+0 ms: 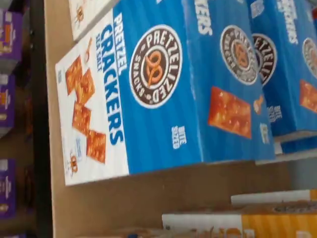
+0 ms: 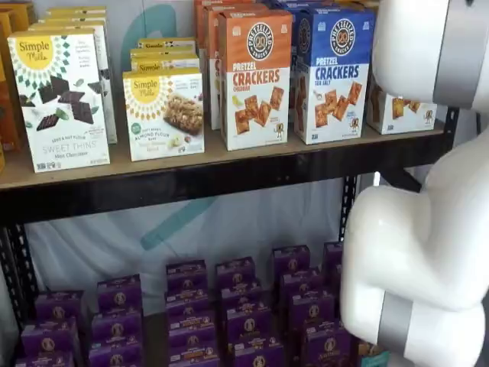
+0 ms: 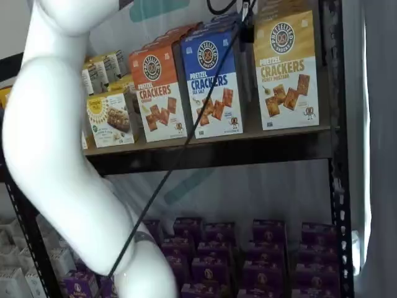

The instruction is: Retrieve the yellow and white box located on the top shelf, the sixth one from the left

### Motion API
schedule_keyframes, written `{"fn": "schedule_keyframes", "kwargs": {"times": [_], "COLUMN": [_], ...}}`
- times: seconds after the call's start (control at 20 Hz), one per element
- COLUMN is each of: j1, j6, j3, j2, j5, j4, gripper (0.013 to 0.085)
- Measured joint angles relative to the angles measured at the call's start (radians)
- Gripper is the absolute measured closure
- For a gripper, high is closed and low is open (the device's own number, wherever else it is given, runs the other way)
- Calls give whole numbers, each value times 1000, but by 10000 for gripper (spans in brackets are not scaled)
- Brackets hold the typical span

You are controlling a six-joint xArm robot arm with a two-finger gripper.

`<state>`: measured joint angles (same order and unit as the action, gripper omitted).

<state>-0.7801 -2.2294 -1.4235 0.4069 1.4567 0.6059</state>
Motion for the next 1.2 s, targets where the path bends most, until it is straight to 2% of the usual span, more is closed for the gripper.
{"fn": "schedule_keyframes", "kwargs": {"times": [0.1,0.4,0.65,1.2], "j1": [15,37,68,87], "j6": [4,13,21,12], "j3": [-13,-33,-65,-97], "j2": [-15,-40,-73,-125], "j5": [-4,-15,-15,-56], "j4": [-27,-52,-122,-159], "gripper": [130,130,130,130]}}
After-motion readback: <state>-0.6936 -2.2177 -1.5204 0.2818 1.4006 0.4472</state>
